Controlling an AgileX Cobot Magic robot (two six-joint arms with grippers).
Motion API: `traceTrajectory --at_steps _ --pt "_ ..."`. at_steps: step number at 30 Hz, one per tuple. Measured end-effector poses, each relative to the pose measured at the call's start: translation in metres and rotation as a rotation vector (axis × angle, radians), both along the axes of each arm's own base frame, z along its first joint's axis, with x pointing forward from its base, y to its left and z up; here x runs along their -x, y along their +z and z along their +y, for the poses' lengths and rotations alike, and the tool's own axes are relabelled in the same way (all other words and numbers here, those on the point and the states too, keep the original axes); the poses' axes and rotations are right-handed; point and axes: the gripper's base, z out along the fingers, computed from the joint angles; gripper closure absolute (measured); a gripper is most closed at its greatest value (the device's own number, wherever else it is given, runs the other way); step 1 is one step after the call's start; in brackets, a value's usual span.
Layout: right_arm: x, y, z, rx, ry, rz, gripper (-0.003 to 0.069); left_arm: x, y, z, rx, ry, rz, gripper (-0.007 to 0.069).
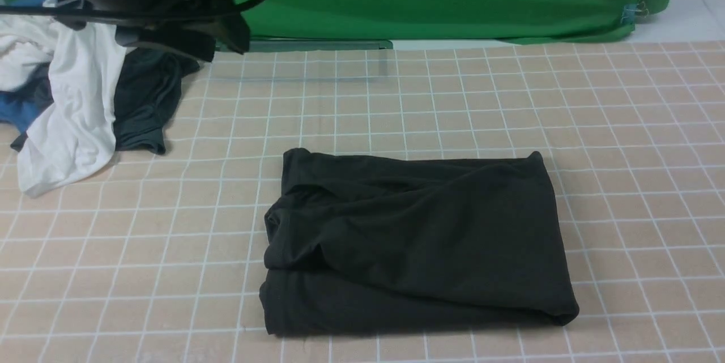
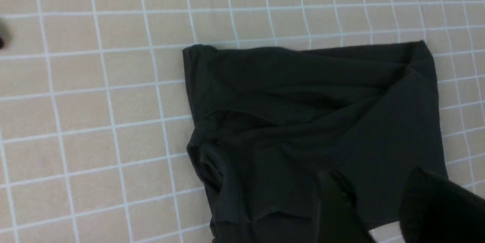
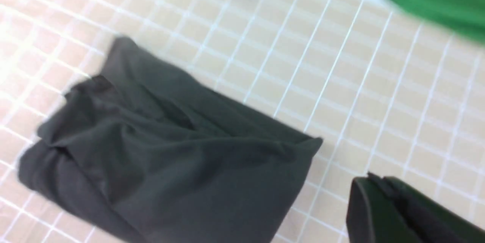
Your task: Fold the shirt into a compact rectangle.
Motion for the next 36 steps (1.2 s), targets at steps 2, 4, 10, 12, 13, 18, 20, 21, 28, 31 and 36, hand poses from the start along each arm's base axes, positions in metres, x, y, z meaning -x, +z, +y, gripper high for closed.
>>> traceTrajectory --at_steps 2,4,10,12,13,18,20,21,28,31,36 --pt "0.028 0.005 -0.007 -0.005 0.006 -0.045 0.0631 0.004 0.003 0.002 -0.012 0.002 -0.012 0.0553" --pt "0.058 0.004 -0.015 -0.001 0.018 -0.081 0.0631 0.007 0.006 0.003 -0.015 0.003 -0.022 0.0598" --pt "0.121 -0.032 -0.034 0.022 0.046 -0.240 0.0631 0.009 0.008 0.004 -0.014 0.003 -0.026 0.0611" --pt "0.137 -0.048 -0.039 0.016 0.039 -0.318 0.0631 0.009 0.008 0.004 -0.013 0.003 -0.027 0.0611" --pt "0.145 -0.050 -0.042 0.004 0.033 -0.367 0.0631 0.009 0.008 0.004 -0.013 0.003 -0.027 0.0611" --pt "0.166 -0.084 -0.049 -0.063 -0.004 -0.569 0.0631 0.009 0.008 0.004 -0.014 0.003 -0.025 0.0610" --pt "0.166 -0.099 -0.049 -0.078 -0.016 -0.609 0.0631 0.009 0.008 0.004 -0.015 0.003 -0.026 0.0610" --pt "0.162 -0.111 -0.049 -0.081 -0.021 -0.614 0.0631 0.009 0.008 0.004 -0.014 0.003 -0.025 0.0610" --pt "0.150 -0.138 -0.047 -0.112 -0.047 -0.644 0.0628 0.009 0.008 0.002 0.004 -0.002 -0.021 0.0610" --pt "0.147 -0.140 -0.046 -0.142 -0.063 -0.680 0.0628 0.009 0.008 0.002 0.004 -0.002 -0.021 0.0610" --pt "0.144 -0.141 -0.046 -0.177 -0.082 -0.750 0.0626 0.009 0.008 0.002 0.004 -0.002 -0.020 0.0610"
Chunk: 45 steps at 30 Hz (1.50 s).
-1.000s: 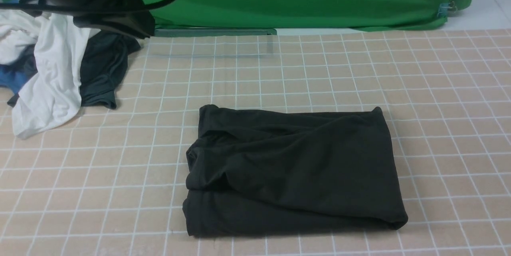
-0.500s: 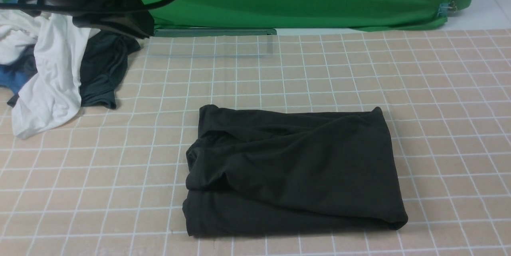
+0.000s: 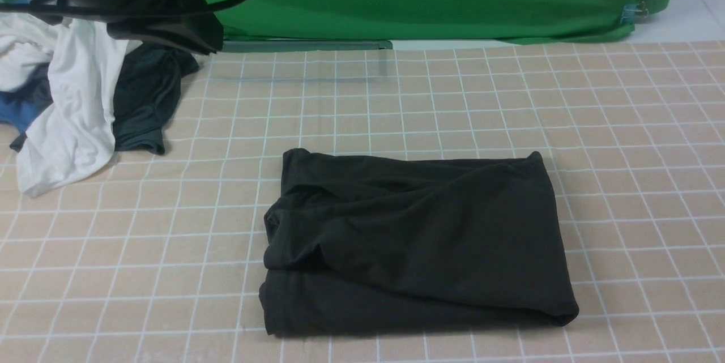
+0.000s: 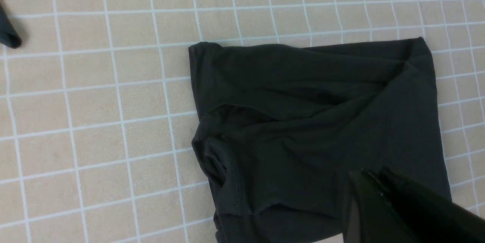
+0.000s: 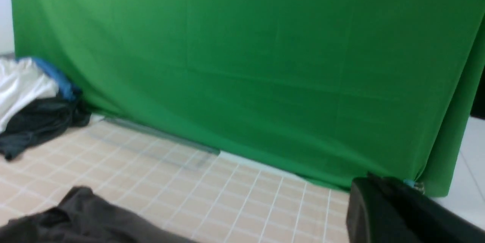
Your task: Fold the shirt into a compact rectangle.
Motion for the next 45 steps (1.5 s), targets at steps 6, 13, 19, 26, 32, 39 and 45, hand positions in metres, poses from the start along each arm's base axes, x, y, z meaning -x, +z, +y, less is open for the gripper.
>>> traceTrajectory --at_steps 6,13,19,26,32,39,45 --pt "0.000 0.001 0.000 -0.055 0.001 -0.011 0.0605 0.000 0.000 0.000 -0.002 0.005 0.001 0.0610" --pt "0.000 0.001 0.000 -0.067 0.002 -0.008 0.0588 -0.001 0.001 0.000 0.002 0.011 -0.015 0.0610" --pt "-0.002 -0.004 0.000 -0.073 -0.001 -0.011 0.0571 -0.004 0.002 0.000 0.010 0.020 -0.046 0.0609" --pt "-0.006 -0.052 0.000 -0.041 -0.017 0.011 0.0556 -0.008 0.005 0.000 0.026 0.033 -0.096 0.0608" --pt "0.000 -0.110 -0.002 0.043 -0.022 0.082 0.0544 -0.011 0.008 0.000 0.038 0.043 -0.137 0.0608" --pt "0.011 -0.134 -0.008 0.081 -0.068 0.126 0.0531 -0.012 0.009 0.000 0.034 0.048 -0.154 0.0608" --pt "0.011 -0.137 -0.010 0.092 -0.105 0.146 0.0524 -0.012 0.009 0.000 0.033 0.048 -0.156 0.0608"
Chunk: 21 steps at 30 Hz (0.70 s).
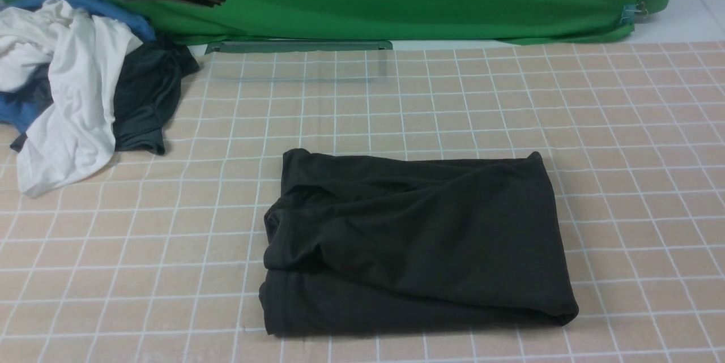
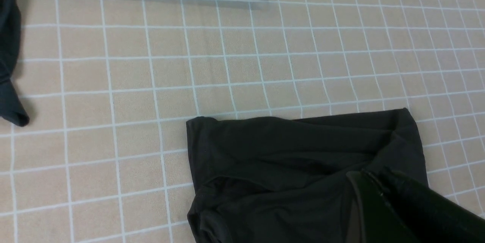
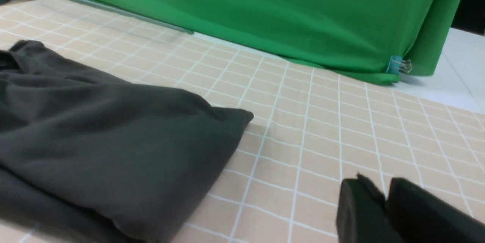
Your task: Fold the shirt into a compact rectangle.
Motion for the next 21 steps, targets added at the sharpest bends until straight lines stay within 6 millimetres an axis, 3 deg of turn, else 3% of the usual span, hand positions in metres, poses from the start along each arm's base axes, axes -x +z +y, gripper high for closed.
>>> traceTrajectory --at_steps 12,21 --pt "-0.001 -0.001 -0.005 0.009 -0.090 0.007 0.0490 0.016 -0.003 -0.004 0.034 -0.065 0.134 0.0608" --pt "-0.001 -0.001 -0.006 0.012 -0.113 0.007 0.0458 0.044 0.020 0.002 0.049 -0.075 0.069 0.0608"
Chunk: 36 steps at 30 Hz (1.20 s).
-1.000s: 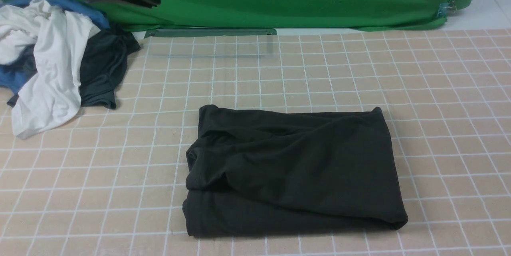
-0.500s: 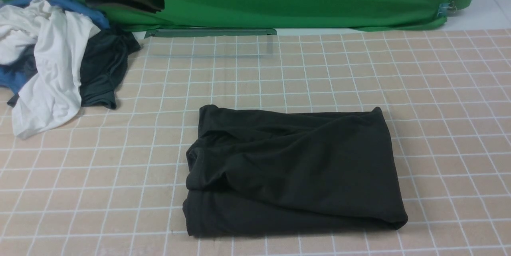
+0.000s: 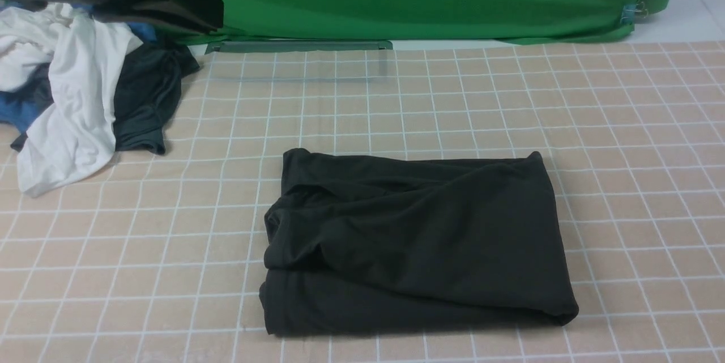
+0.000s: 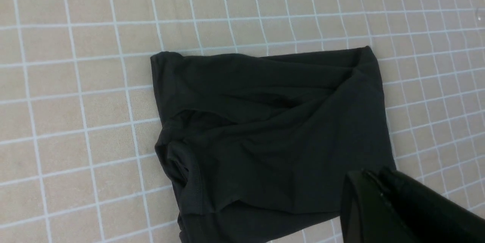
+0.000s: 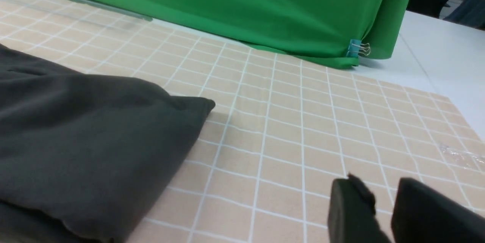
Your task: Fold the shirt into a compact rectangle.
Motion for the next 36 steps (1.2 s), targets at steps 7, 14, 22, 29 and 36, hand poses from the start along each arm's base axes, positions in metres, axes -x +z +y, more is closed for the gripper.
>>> traceTrajectory --at_steps 7,14,22,29,36 --pt "0.000 0.000 -0.005 0.003 -0.092 0.000 0.0446 0.035 0.002 0.008 -0.010 -0.021 -0.044 0.0608" --pt "0.000 0.000 -0.002 0.003 -0.034 0.000 0.0428 0.056 -0.009 0.015 -0.033 -0.023 -0.071 0.0608" --pt "0.000 0.000 0.000 0.003 -0.003 0.000 0.0422 0.095 -0.013 0.026 -0.040 -0.035 -0.181 0.0608" --pt "0.000 0.000 0.000 0.004 -0.003 0.000 0.0422 0.143 -0.065 0.033 0.093 -0.014 -0.342 0.0608" --pt "0.000 0.000 0.000 0.003 -0.002 0.000 0.0421 0.165 -0.125 0.048 0.222 0.147 -0.610 0.0608"
